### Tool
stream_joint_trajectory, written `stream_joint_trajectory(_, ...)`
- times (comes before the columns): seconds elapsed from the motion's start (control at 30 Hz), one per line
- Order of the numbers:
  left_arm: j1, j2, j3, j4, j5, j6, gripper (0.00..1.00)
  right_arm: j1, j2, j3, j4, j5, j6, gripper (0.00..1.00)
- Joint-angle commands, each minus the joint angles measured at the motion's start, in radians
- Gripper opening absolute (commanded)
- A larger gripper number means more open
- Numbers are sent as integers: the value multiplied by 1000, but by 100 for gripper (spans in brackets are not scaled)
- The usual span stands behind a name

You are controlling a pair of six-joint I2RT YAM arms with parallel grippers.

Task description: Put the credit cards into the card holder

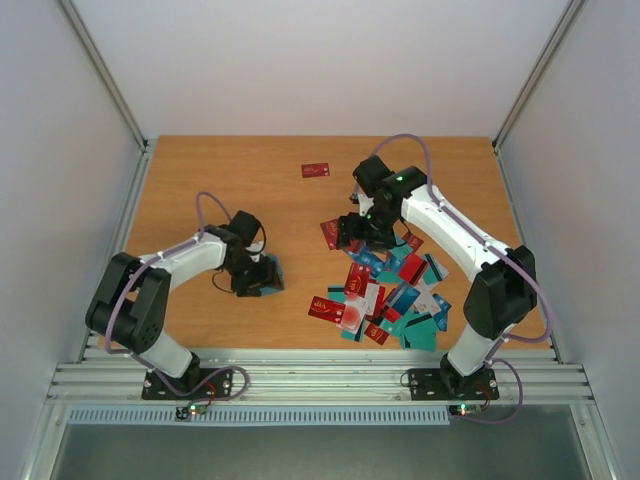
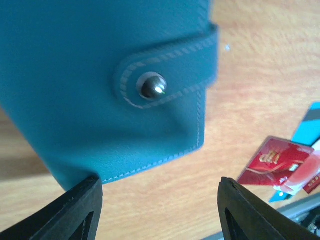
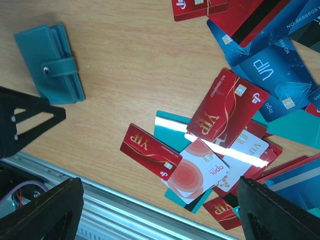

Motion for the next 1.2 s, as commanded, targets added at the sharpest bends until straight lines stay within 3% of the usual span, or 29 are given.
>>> stream_joint_trajectory(0.0,-23,-86,-12,6,21,-77,65,0,8,21,-14,-9,-4,85)
stream_joint_trajectory(0.1,-18,-136,62,-89,-71,-36,70,0,6,16,-12,-16,-3,85)
stream_joint_trajectory(0.23,36,-155,108,-140,-139,28,62,2,21,18,-2,-44,-10,84)
stream_joint_trajectory(0.63,209,-55,-13,76,68,40,45,12,84,77,-9,-55,1,79)
stream_joint_trajectory(0.87,244,-60,-89,131,82,24,41,12,107,76,-18,-75,-1,76)
stream_joint_trajectory(1.17,256,16,-191,339,144,-21,36,13,128,87,-63,-78,-71,74)
